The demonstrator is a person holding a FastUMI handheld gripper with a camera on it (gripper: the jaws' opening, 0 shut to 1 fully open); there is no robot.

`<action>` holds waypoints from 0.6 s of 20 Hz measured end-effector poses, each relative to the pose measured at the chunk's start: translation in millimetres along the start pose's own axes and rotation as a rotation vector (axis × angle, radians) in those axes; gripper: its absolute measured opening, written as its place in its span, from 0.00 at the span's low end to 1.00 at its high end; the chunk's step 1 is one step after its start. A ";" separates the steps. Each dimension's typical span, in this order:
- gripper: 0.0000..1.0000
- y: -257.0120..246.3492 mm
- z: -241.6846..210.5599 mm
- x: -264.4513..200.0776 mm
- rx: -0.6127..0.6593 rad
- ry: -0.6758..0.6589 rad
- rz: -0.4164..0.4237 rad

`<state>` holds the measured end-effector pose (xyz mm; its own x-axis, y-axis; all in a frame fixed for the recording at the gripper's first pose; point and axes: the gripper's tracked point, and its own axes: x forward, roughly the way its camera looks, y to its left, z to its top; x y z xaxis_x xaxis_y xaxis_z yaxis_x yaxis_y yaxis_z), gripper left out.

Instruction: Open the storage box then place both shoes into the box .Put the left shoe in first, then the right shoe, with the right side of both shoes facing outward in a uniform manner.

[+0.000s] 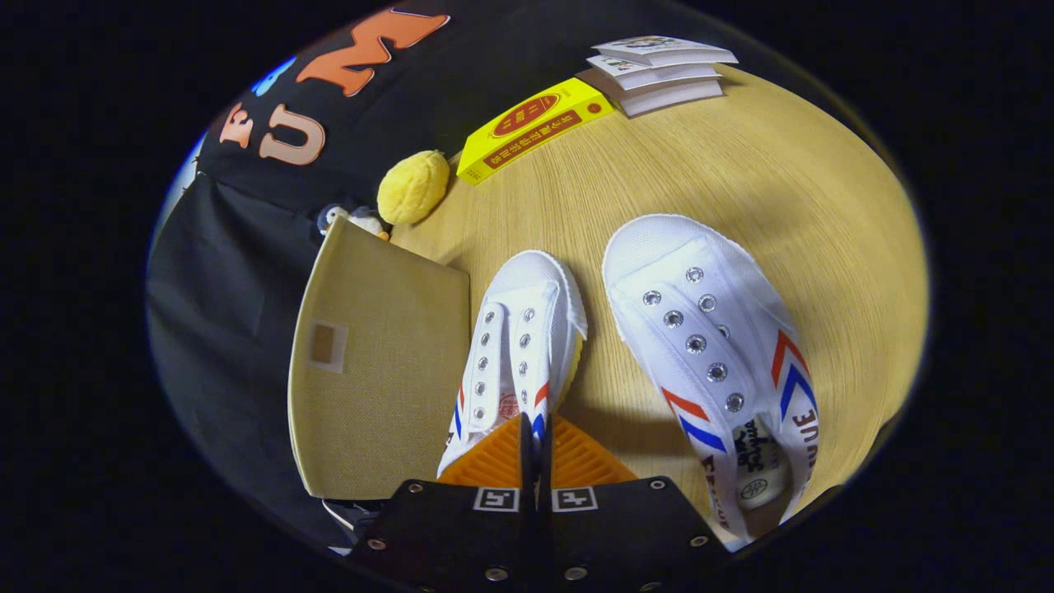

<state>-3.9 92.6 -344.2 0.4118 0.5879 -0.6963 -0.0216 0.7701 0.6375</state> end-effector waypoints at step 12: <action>0.00 86.2 81.0 -101.3 0.019 -0.242 0.085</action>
<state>26.4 79.4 -192.0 0.6153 0.5722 -0.5422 -0.0495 0.7145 0.6979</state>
